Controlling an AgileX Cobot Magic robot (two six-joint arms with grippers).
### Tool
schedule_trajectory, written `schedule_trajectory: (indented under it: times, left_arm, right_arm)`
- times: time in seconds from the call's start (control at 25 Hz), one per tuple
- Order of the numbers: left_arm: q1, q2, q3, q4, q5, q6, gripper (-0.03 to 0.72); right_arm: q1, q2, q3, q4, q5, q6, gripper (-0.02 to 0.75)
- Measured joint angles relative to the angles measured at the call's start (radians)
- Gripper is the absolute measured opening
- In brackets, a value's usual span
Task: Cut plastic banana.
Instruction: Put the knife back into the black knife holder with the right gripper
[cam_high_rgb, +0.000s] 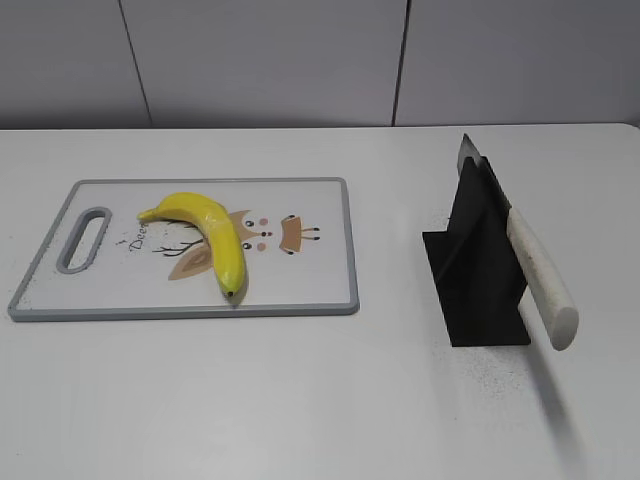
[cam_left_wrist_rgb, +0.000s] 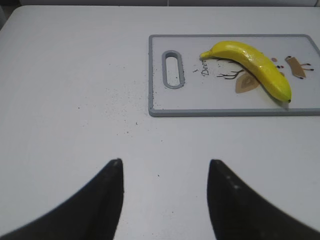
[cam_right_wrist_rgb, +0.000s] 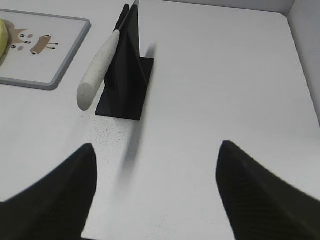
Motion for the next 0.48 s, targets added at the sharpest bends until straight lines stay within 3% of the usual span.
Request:
schedule_trajectory:
  times: [0.48]
  left_arm:
    - [0.000, 0.000, 0.000, 0.000, 0.000, 0.000, 0.525]
  right_arm:
    - [0.000, 0.000, 0.000, 0.000, 0.000, 0.000, 0.559]
